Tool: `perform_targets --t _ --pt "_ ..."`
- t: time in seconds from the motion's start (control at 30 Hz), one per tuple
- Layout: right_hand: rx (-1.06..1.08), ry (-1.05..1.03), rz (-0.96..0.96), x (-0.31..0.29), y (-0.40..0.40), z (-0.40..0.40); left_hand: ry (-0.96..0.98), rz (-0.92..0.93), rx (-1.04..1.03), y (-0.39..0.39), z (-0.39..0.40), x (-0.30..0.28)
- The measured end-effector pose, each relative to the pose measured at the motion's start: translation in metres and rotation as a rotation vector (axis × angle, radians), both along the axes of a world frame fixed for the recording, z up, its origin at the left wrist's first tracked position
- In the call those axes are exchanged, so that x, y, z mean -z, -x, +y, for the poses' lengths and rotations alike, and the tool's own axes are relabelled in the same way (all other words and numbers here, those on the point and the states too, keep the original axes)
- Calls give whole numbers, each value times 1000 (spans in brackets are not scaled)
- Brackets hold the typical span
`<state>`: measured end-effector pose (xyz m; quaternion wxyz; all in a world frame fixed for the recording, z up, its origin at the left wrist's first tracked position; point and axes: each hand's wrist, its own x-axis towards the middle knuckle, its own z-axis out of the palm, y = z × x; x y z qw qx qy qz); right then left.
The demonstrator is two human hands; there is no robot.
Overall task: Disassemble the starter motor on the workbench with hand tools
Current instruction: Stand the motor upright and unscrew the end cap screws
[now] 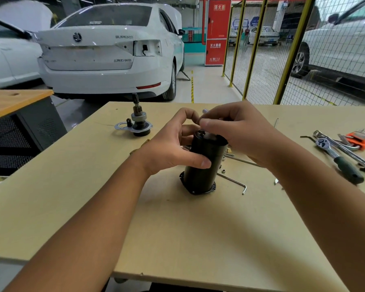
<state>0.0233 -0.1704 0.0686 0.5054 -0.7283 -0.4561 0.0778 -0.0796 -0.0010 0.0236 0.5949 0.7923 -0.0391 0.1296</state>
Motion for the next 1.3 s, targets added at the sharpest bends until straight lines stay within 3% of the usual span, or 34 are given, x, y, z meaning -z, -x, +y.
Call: perform_targets --t 0.13,0.37,0.63,0.87,1.0,1.17,1.3 --pt "94 -19 -92 4 5 5 -6 1 1 0 0 0" --pt "-32 50 -88 -2 5 -1 3 -3 1 1 0 1" --pt "-3 32 -121 2 5 1 -7 2 5 2 -1 -1" --pt "175 -244 37 11 -28 -21 -7 24 10 2 -1 -1" --pt "302 -35 -118 50 -49 -37 -11 26 8 2 -2 -1" --pt "157 384 -406 72 -51 -37 -17 1 -5 2 -3 0" --pt "134 426 -461 76 -52 -35 25 -10 -21 4 -5 3"
